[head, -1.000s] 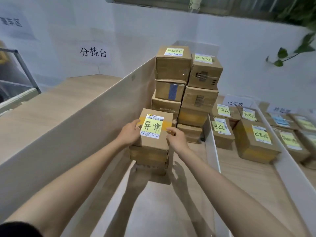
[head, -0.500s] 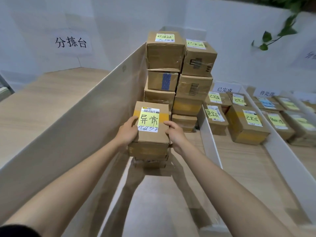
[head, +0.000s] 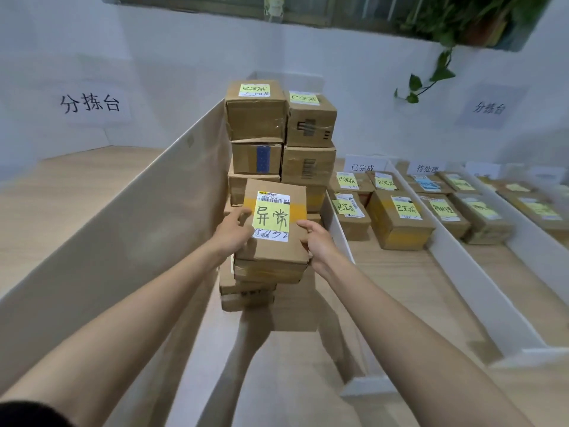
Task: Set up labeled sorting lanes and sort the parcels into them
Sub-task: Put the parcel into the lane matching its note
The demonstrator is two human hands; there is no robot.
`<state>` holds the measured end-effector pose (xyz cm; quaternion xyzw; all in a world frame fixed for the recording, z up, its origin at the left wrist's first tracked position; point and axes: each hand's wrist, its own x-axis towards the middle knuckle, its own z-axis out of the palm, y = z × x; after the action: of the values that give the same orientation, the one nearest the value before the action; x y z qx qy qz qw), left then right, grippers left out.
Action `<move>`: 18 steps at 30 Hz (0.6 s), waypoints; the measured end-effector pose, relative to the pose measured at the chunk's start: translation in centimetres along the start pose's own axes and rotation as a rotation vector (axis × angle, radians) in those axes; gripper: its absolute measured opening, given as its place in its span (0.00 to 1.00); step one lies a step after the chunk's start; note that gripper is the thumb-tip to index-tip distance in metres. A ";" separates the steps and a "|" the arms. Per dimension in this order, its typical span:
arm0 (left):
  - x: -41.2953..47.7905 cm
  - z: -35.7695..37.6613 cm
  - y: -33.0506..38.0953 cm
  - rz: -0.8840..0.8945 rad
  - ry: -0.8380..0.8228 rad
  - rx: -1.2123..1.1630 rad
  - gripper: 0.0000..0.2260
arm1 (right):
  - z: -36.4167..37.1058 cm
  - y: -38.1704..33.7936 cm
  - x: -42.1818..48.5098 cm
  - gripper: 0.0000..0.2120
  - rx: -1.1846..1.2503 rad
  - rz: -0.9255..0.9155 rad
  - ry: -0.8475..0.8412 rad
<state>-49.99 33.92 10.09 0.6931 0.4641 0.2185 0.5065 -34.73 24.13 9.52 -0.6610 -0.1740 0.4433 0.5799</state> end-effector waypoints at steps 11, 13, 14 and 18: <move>-4.6 10.1 8.9 0.172 -0.158 -0.024 0.21 | -12.8 -3.0 -8.0 0.23 0.014 -0.126 0.236; -5.9 12.3 10.5 0.211 -0.195 -0.020 0.20 | -15.4 -3.3 -10.0 0.23 0.038 -0.133 0.273; -6.7 13.4 11.3 0.236 -0.209 -0.019 0.19 | -16.7 -3.4 -11.0 0.23 0.054 -0.143 0.296; -9.7 17.8 14.1 0.327 -0.275 -0.028 0.18 | -21.3 -3.7 -15.2 0.22 0.094 -0.191 0.385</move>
<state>-34.89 15.89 17.50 0.7753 0.2688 0.2079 0.5323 -25.21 0.76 17.37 -0.6861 -0.1012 0.2598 0.6719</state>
